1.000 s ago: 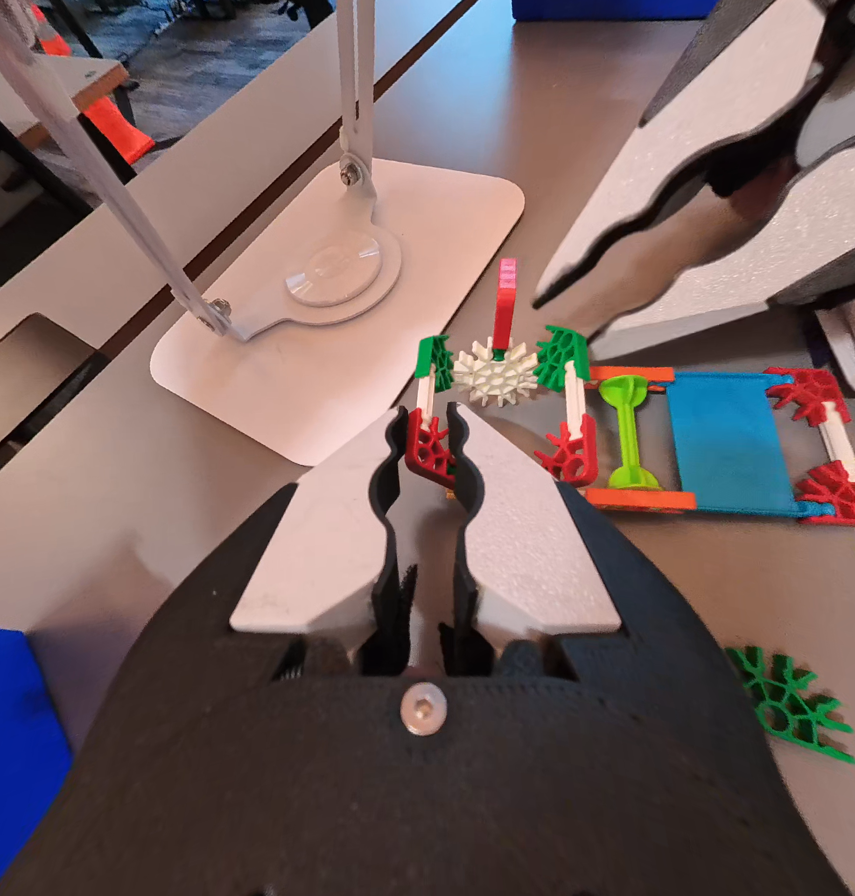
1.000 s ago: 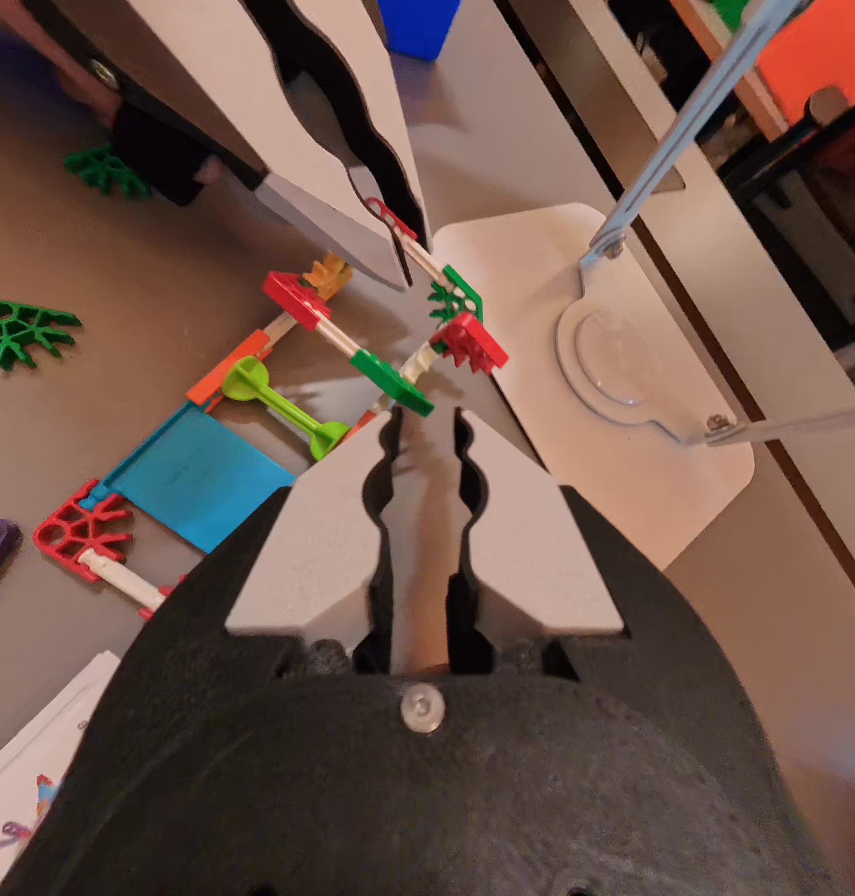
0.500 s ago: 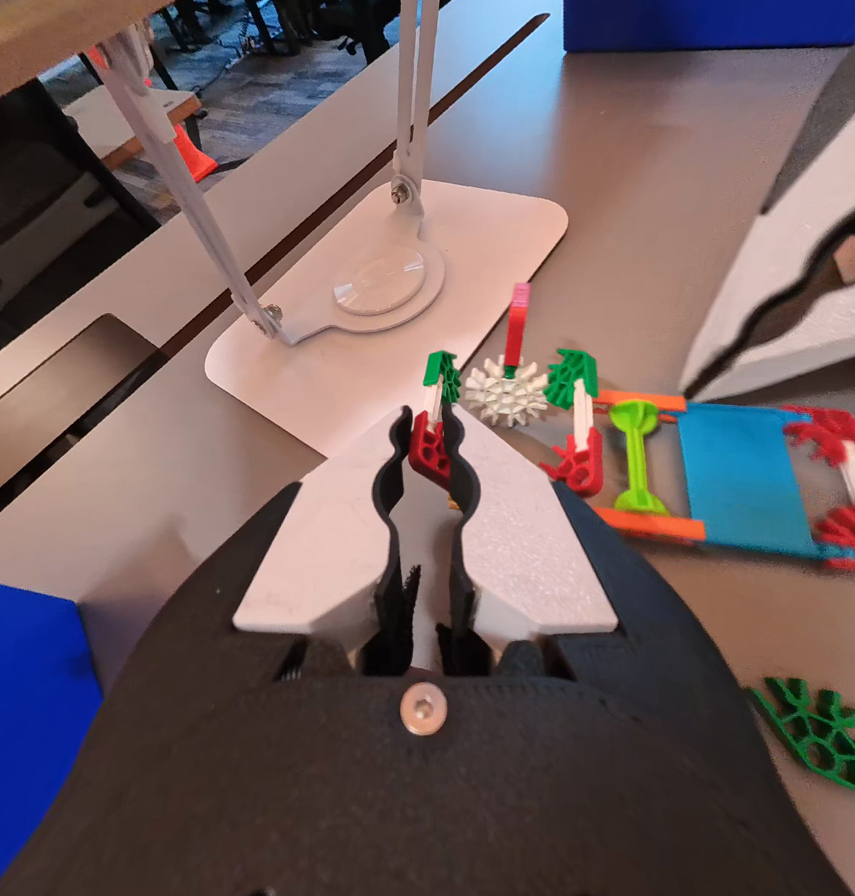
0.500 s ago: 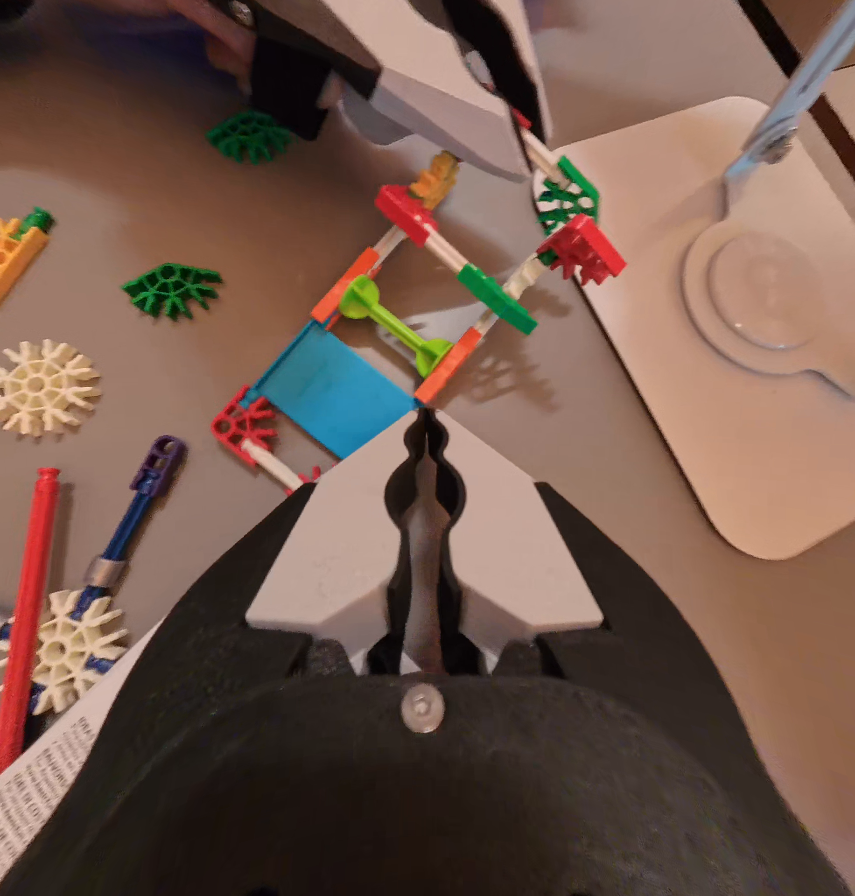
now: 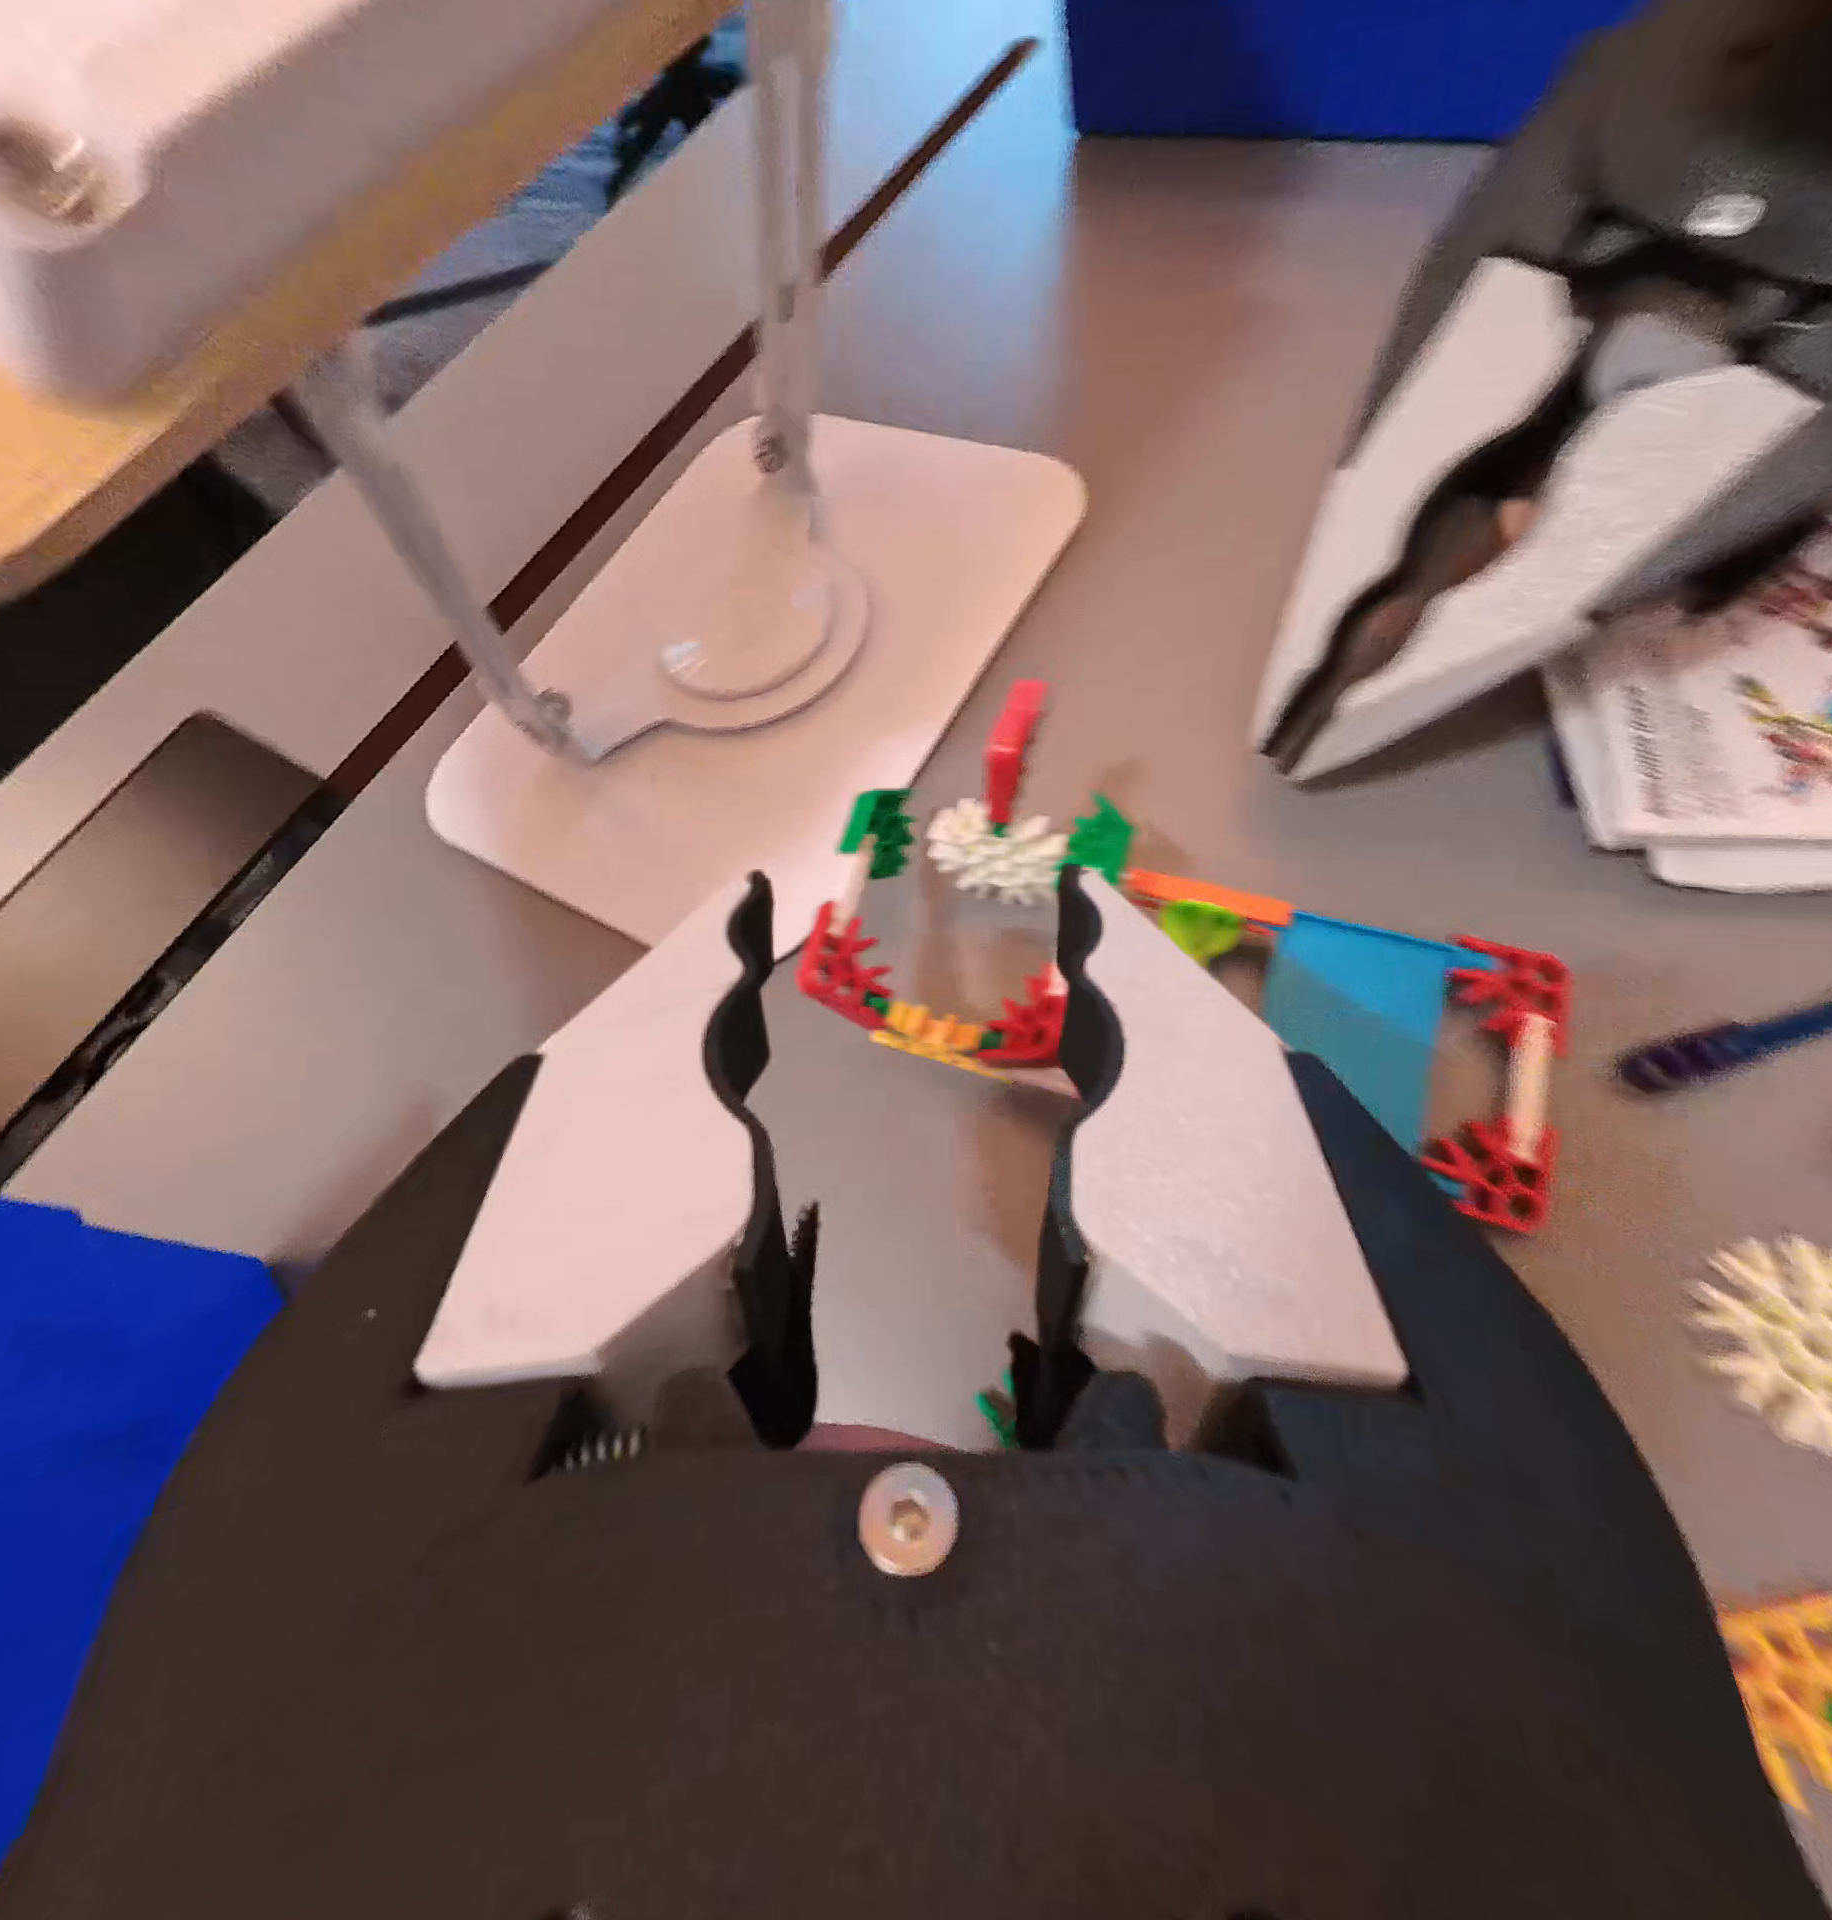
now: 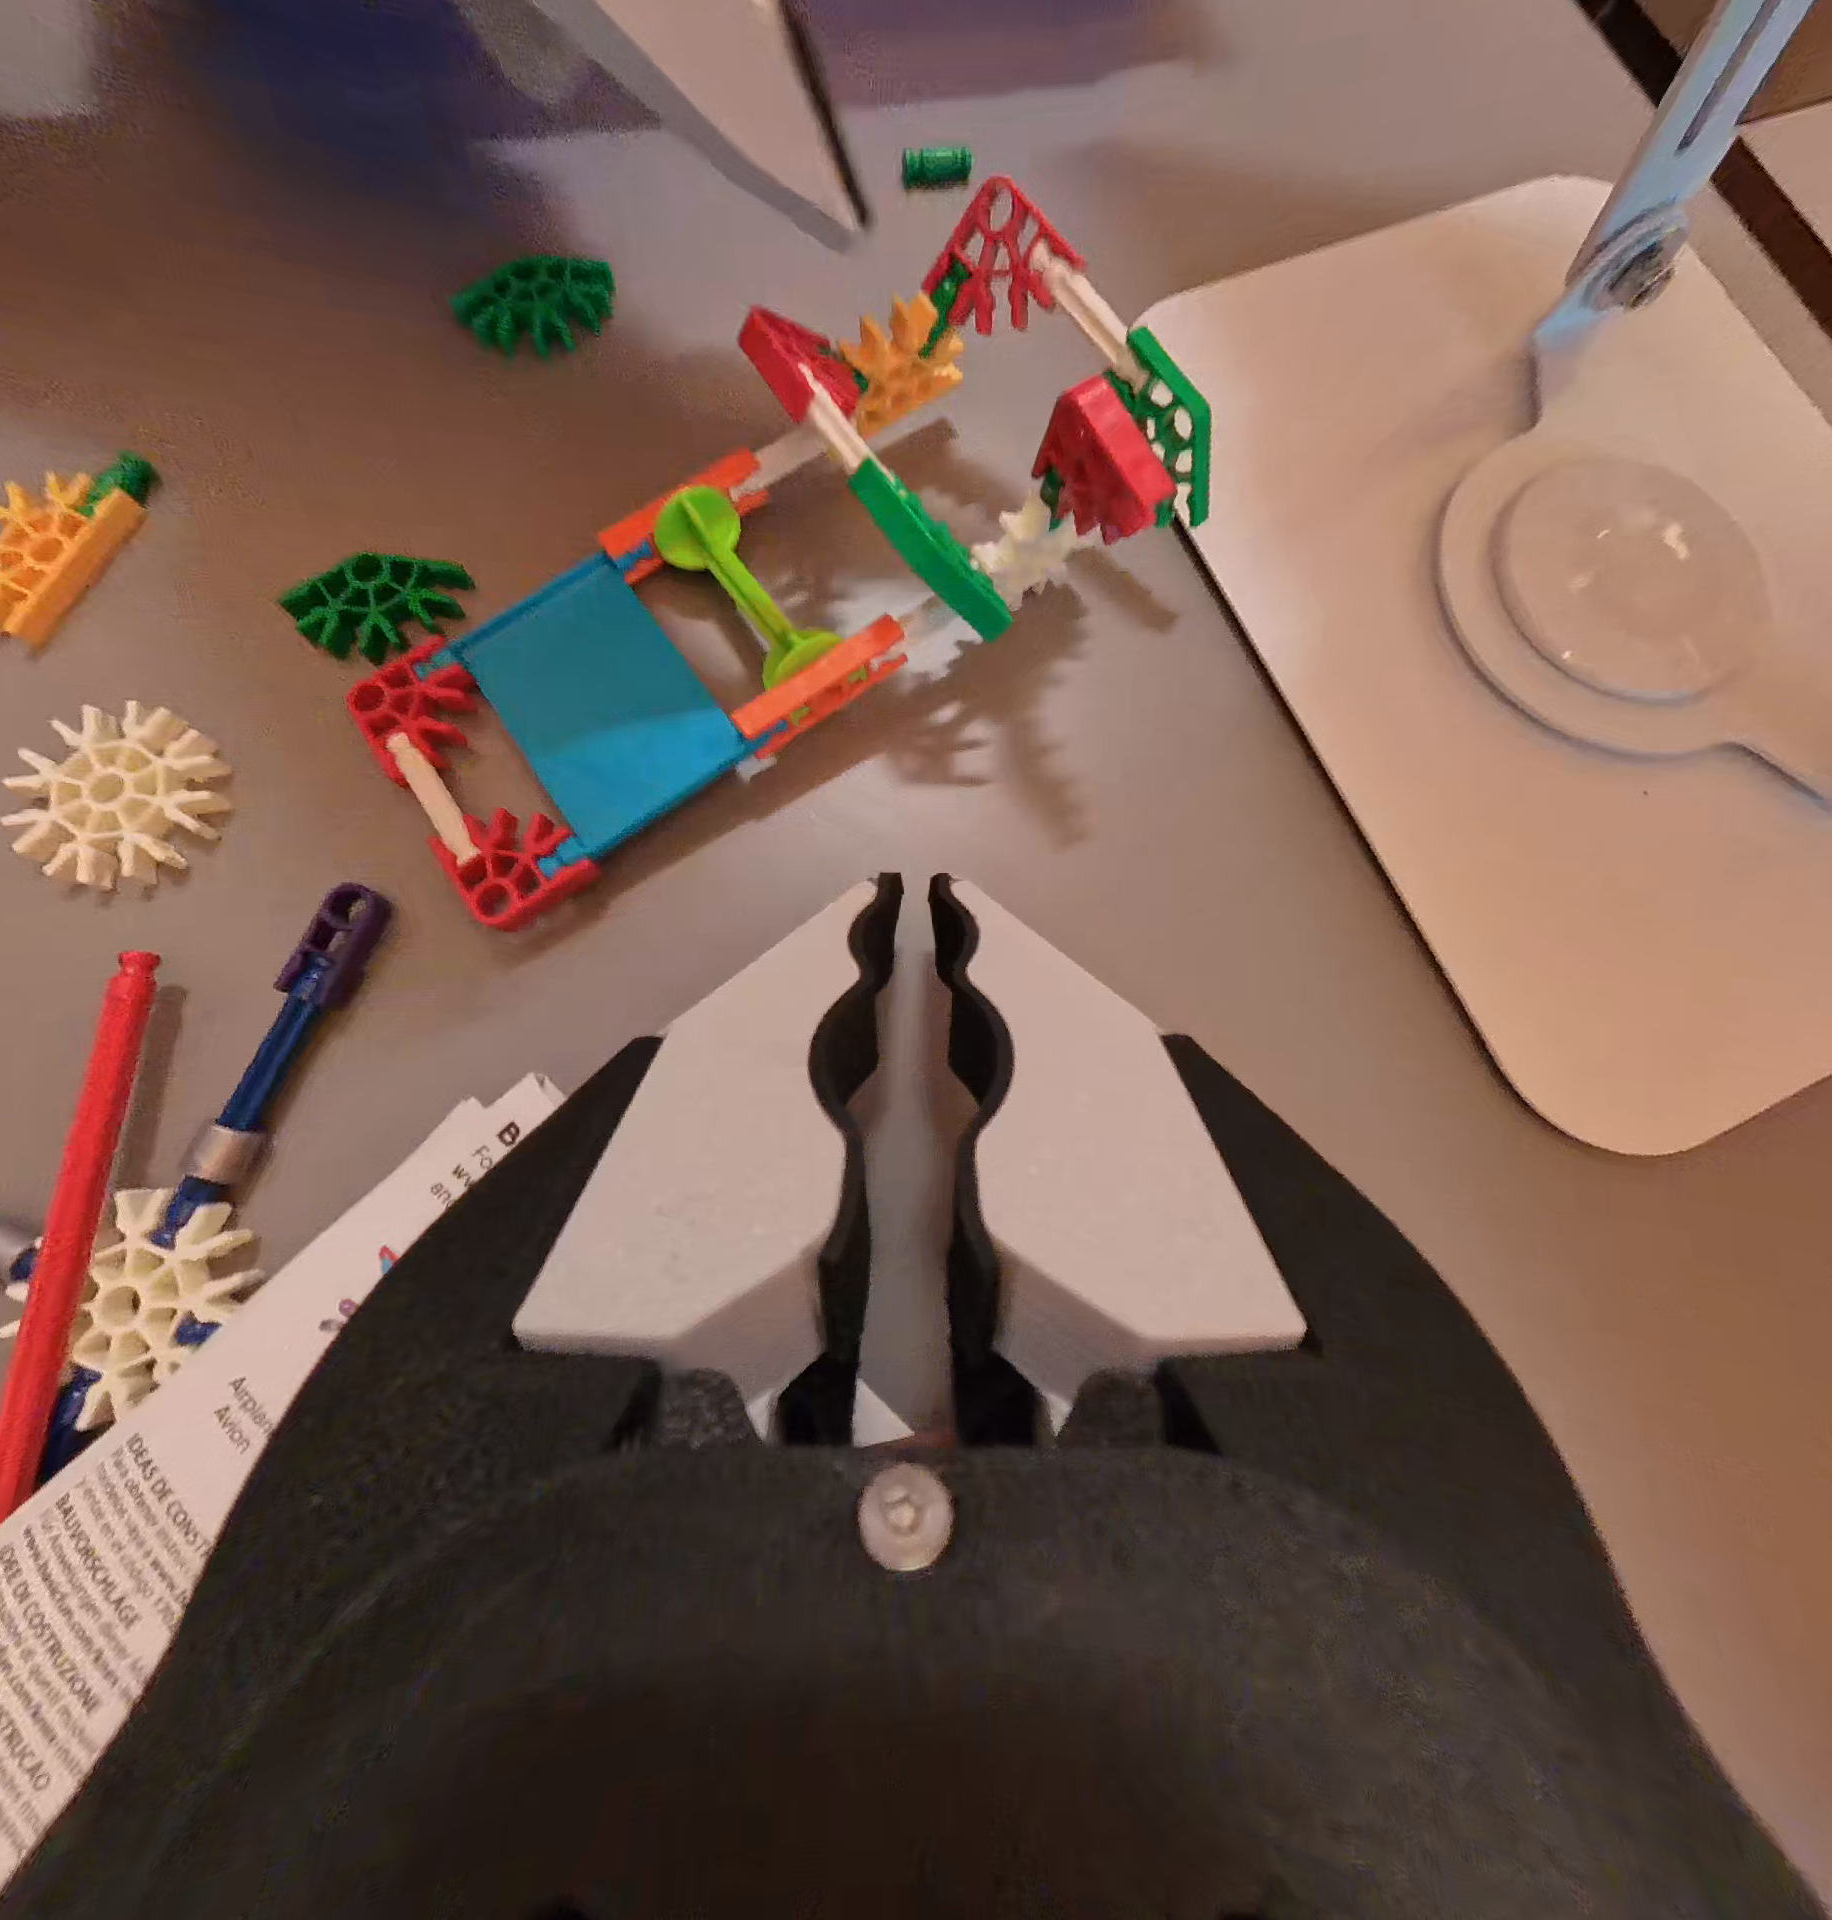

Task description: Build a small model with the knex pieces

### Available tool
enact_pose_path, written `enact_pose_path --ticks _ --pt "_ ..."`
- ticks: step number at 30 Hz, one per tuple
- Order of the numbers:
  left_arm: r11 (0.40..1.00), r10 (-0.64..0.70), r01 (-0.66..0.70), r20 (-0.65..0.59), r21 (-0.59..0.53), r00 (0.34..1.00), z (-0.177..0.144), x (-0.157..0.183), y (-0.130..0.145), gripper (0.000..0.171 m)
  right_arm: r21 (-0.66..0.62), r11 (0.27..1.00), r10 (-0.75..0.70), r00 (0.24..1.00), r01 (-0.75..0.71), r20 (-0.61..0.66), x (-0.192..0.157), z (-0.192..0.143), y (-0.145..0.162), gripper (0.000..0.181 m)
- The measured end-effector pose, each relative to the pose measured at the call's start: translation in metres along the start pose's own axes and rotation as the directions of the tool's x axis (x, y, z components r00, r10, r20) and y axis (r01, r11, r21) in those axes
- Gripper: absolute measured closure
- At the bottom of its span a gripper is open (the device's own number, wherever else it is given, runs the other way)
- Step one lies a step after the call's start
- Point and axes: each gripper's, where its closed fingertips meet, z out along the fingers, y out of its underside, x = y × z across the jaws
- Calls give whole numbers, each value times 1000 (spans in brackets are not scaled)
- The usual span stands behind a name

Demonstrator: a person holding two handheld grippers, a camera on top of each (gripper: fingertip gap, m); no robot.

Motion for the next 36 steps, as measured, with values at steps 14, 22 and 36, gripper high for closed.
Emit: enact_pose_path --ticks 14,22,36 --pt "915 265 -340 -310 -216 913 33 121 36 152 -41 999 -29 1000 29 0 3 3 13 176" --pt "884 202 -325 -352 -337 914 3 103 62 162 -39 999 -12 1000 13 11 4 3 14 175" --pt "900 194 -217 -99 -377 976 -16 55 56 103 11 1000 -7 1000 7 -24 12 -15 3 166"
